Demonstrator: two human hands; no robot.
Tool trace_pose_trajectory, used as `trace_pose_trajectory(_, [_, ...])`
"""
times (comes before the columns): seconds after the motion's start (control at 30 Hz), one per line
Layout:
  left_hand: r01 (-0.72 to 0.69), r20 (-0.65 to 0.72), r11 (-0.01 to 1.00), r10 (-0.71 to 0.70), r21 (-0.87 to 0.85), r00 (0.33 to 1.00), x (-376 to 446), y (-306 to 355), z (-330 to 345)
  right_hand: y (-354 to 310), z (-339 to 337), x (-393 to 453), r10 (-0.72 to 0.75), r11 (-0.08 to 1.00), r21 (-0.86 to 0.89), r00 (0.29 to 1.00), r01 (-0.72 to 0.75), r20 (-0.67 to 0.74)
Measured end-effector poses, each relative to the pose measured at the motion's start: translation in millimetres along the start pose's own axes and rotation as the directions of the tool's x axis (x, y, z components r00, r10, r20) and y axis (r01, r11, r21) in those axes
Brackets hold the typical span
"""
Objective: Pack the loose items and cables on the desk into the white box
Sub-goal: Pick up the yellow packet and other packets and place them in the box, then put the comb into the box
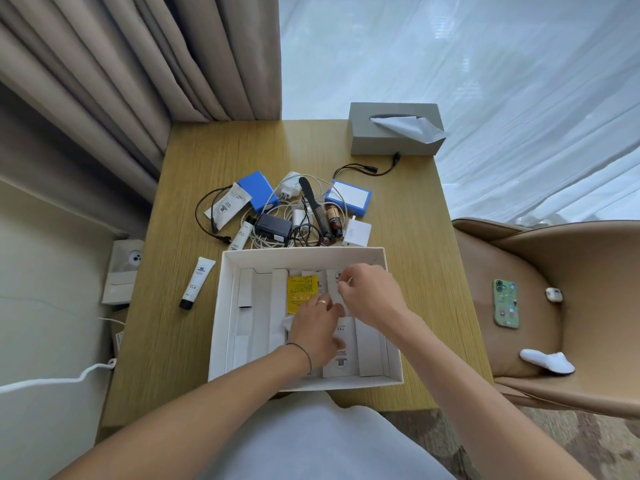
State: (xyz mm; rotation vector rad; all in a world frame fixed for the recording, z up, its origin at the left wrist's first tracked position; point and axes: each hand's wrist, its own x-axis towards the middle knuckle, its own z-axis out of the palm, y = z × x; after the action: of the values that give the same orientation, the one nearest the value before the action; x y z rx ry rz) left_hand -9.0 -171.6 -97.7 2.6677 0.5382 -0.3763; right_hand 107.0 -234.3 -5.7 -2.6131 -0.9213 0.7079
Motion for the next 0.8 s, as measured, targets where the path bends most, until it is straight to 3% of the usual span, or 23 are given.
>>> trace_pose_trajectory(0.1, [-0.015,-0.024,0.999,0.014,-0.049,1.0,-3,-2,-9,-2,-1,3,-0.004,1.0,0.003,1.0,0.004,0.003])
trace_pose_trajectory(0.2, [-0.052,-0.158,0.988,0.028,-0.148,0.987,-11,-8,-29,-11,-6,9,-0.018,0.999,0.028,1.0,0.018,-0.018])
trace_pose_trajectory(0.37, [-0.111,-0.385,0.968,0.018,-0.223,0.923,-18,-30,-81,-33,-21,27,-0.06,0.993,0.091,0.993,0.069,-0.102])
trace_pose_trajectory(0.5, [-0.057,-0.492,0.969,-0.071,-0.241,0.868,-9,-60,-120,-56,-30,45,-0.084,0.988,0.113,0.986,0.101,-0.145])
trace_pose_trajectory(0.67, [0.062,-0.52,0.957,-0.208,-0.283,0.829,8,-111,-153,-88,-35,69,-0.142,0.982,0.108,0.981,0.157,-0.135])
trace_pose_trajectory(0.8, [0.147,-0.465,0.936,-0.29,-0.319,0.836,25,-147,-163,-108,-35,85,-0.144,0.984,0.09,0.985,0.153,-0.1])
